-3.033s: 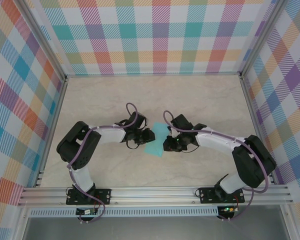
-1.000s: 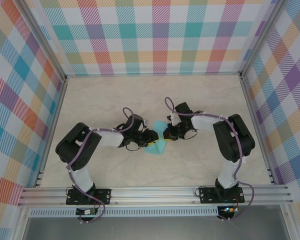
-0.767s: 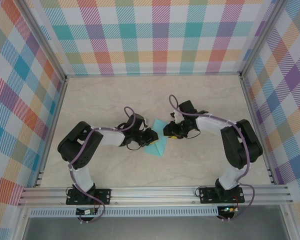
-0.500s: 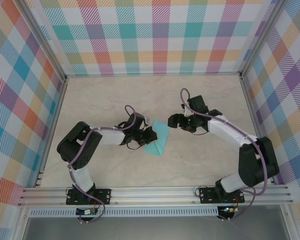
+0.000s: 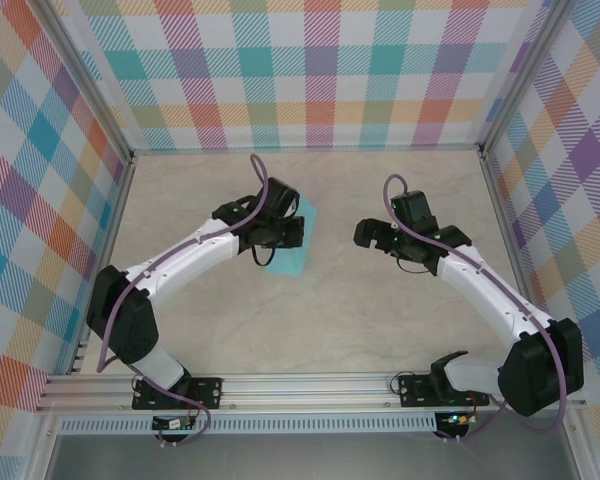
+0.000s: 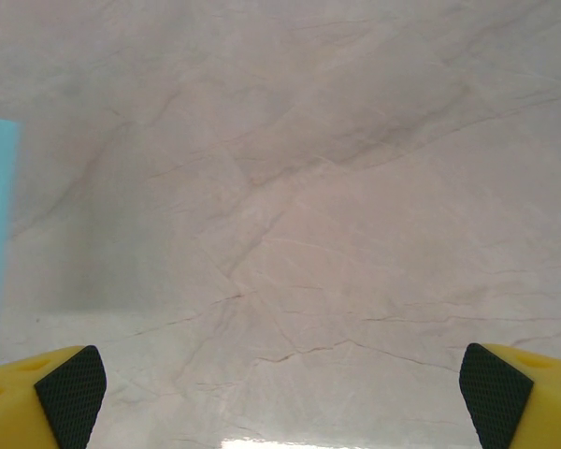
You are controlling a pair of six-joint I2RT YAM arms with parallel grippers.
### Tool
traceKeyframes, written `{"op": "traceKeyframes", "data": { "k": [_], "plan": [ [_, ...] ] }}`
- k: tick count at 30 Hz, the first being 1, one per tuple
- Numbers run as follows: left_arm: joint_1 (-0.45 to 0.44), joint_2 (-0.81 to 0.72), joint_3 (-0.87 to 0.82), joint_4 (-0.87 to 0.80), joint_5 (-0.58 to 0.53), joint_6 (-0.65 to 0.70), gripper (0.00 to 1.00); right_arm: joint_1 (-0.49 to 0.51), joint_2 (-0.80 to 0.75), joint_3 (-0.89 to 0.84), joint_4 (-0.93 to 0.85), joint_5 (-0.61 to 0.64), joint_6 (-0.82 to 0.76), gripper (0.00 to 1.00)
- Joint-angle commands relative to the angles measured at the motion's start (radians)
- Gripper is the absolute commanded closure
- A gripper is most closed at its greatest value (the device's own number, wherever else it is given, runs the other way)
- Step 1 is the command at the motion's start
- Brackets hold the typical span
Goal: Fold a paper plane with a square sheet of paper (pick it up from the middle)
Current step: Turn over the paper at the center of the table.
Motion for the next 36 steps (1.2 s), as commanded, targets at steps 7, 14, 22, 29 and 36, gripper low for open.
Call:
{"op": "traceKeyframes", "data": {
  "k": [7, 14, 22, 29, 36],
  "plan": [
    [-0.09, 0.188, 0.167, -0.387, -0.738, 0.099, 0.96, -0.016, -0.017, 0.035, -0.121, 0.166, 0.098, 0.0],
    [-0.16, 0.42, 0.265, -0.489, -1.003, 0.041, 0.97, -0.036, -0.009, 0.015, -0.15, 0.189, 0.128, 0.0],
    [-0.243, 0.6, 0.305, -0.414, -0.931, 0.022, 0.97, -0.066, -0.012, 0.007, -0.165, 0.206, 0.15, 0.0],
    [-0.302, 0.688, 0.318, -0.357, -0.84, -0.001, 0.96, -0.108, -0.035, 0.002, -0.196, 0.228, 0.183, 0.0],
    [-0.318, 0.643, 0.261, -0.255, -0.649, 0.005, 0.83, -0.131, -0.033, 0.003, -0.199, 0.202, 0.195, 0.0]
  ]
}}
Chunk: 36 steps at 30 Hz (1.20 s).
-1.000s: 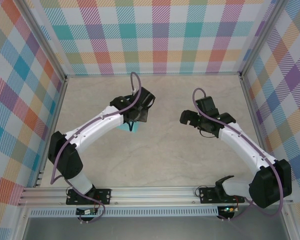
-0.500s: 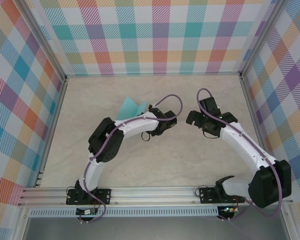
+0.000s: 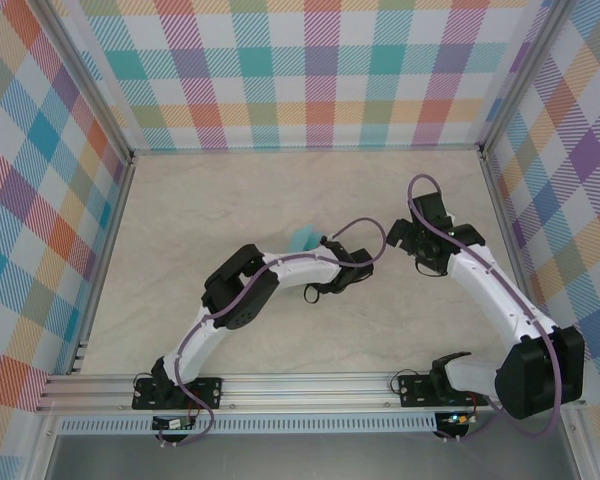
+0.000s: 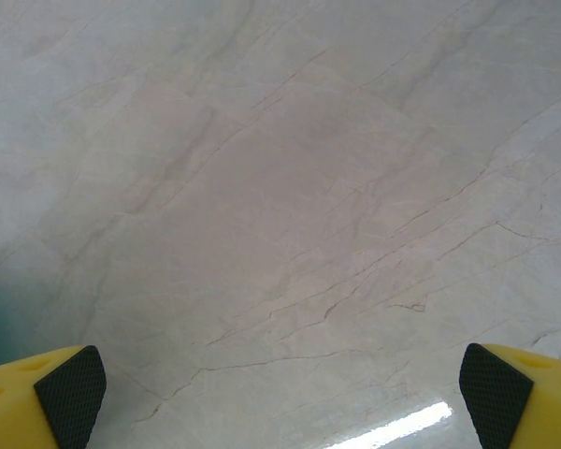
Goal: Fold a paper plane with a square sheet of paper (pick it up from the middle)
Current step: Turn over the paper at the center of the table, then move the paper to the center of the table.
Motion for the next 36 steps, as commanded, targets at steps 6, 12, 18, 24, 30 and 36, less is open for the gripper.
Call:
{"op": "traceKeyframes", "data": {
  "k": [6, 12, 18, 24, 30, 36],
  "plan": [
    [-0.012, -0.176, -0.052, 0.166, 0.366, -0.03, 0.5, -0.013, 0.014, 0.021, -0.019, -0.042, 0.025, 0.0],
    [0.016, -0.378, -0.113, 0.278, 0.585, -0.098, 0.27, -0.014, 0.055, 0.06, 0.012, -0.13, -0.02, 0.01],
    [0.13, -0.564, -0.273, 0.356, 0.689, -0.185, 0.17, -0.007, 0.15, 0.099, 0.123, -0.419, -0.108, 0.19],
    [0.283, -0.737, -0.498, 0.426, 0.711, -0.241, 0.03, 0.131, 0.305, 0.168, 0.209, -0.541, -0.088, 0.44],
    [0.445, -0.868, -0.668, 0.425, 0.693, -0.316, 0.0, 0.297, 0.513, 0.276, 0.29, -0.582, -0.026, 0.62],
    [0.545, -0.924, -0.748, 0.41, 0.71, -0.367, 0.0, 0.404, 0.745, 0.459, 0.288, -0.624, -0.003, 0.69]
  ]
}}
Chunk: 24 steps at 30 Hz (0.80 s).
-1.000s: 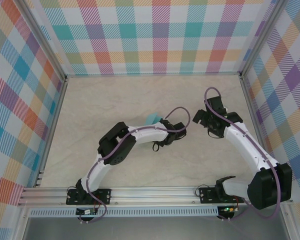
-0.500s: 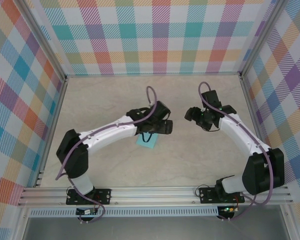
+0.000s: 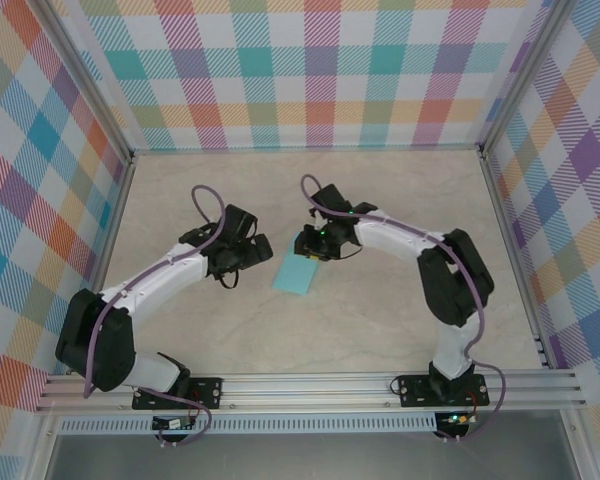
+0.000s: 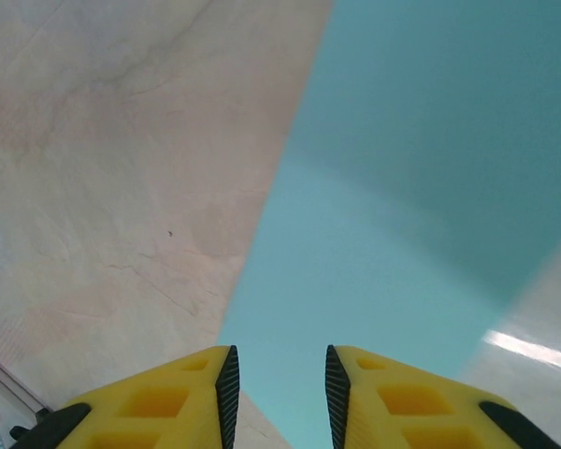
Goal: Fold a paper plane with a square sheet of paper (pick it up from the middle)
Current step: Move the paper to the center of the table.
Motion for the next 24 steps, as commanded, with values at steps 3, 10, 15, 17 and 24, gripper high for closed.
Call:
{"op": "traceKeyframes", "data": {
  "k": [3, 10, 15, 17, 24],
  "plan": [
    [0.055, -0.034, -0.048, 0.005, 0.04, -0.061, 0.0, 0.053, 0.139, 0.14, -0.004, -0.06, 0.018, 0.7],
    [0.072, -0.008, -0.057, 0.027, 0.083, -0.065, 0.0, 0.084, 0.234, 0.155, -0.014, -0.105, 0.004, 0.7],
    [0.074, 0.002, -0.054, 0.04, 0.098, -0.072, 0.0, 0.091, 0.24, 0.111, -0.015, -0.107, -0.026, 0.71],
    [0.074, 0.0, -0.056, 0.047, 0.109, -0.073, 0.0, 0.091, 0.231, 0.089, -0.031, -0.117, -0.086, 0.72],
    [0.074, -0.01, -0.075, 0.073, 0.149, -0.066, 0.0, 0.083, 0.173, -0.011, -0.166, -0.086, -0.412, 0.73]
  ]
}}
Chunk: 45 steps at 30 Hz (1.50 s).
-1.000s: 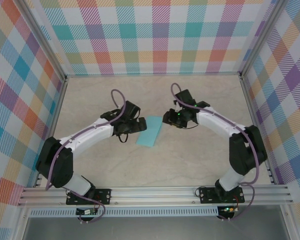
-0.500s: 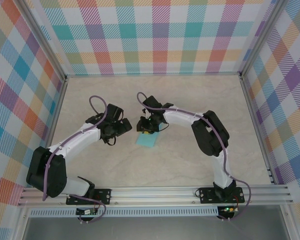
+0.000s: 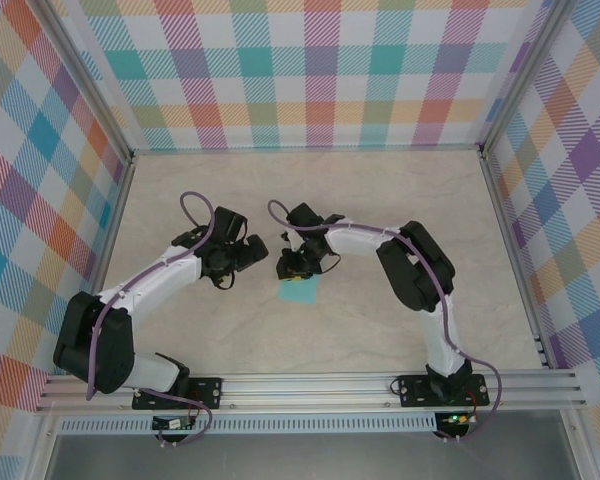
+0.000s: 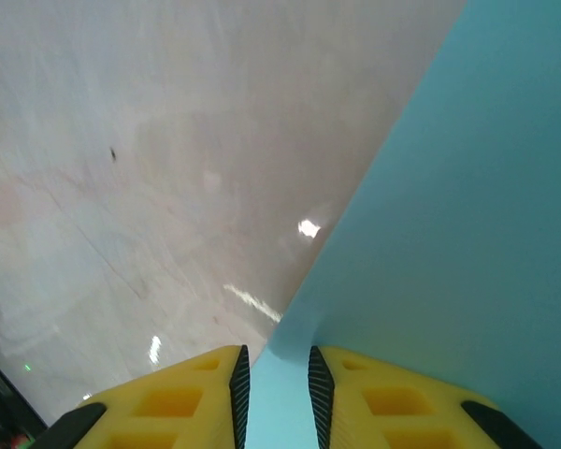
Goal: Fold a paper plane with a square sheet of paper (pick it up from the middle)
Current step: Move the paper to the center of the table, then third fold the triangle at the center of the table.
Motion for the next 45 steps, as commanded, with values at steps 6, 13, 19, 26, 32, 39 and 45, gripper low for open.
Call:
{"op": "traceKeyframes", "data": {
  "k": [6, 13, 19, 26, 32, 39, 45],
  "plan": [
    [0.016, 0.001, -0.082, 0.178, 0.177, -0.019, 0.13, -0.021, -0.208, -0.123, -0.009, -0.059, -0.019, 0.71],
    [-0.021, 0.072, -0.113, 0.418, 0.387, -0.037, 0.47, -0.094, -0.438, -0.326, 0.104, 0.072, 0.27, 0.58],
    [-0.094, 0.222, -0.036, 0.496, 0.467, -0.037, 0.7, -0.187, -0.595, -0.528, 0.173, 0.076, 0.386, 0.45],
    [-0.134, 0.378, 0.073, 0.466, 0.432, -0.035, 0.81, -0.196, -0.582, -0.59, 0.2, 0.04, 0.424, 0.44],
    [-0.136, 0.45, 0.122, 0.345, 0.31, -0.004, 0.85, -0.195, -0.559, -0.597, 0.219, 0.024, 0.436, 0.44],
    [-0.136, 0.49, 0.101, 0.302, 0.275, -0.008, 0.87, -0.195, -0.522, -0.603, 0.234, -0.019, 0.451, 0.45],
    [-0.136, 0.496, 0.093, 0.284, 0.261, -0.016, 0.87, -0.194, -0.494, -0.611, 0.227, -0.056, 0.461, 0.48]
  ]
}}
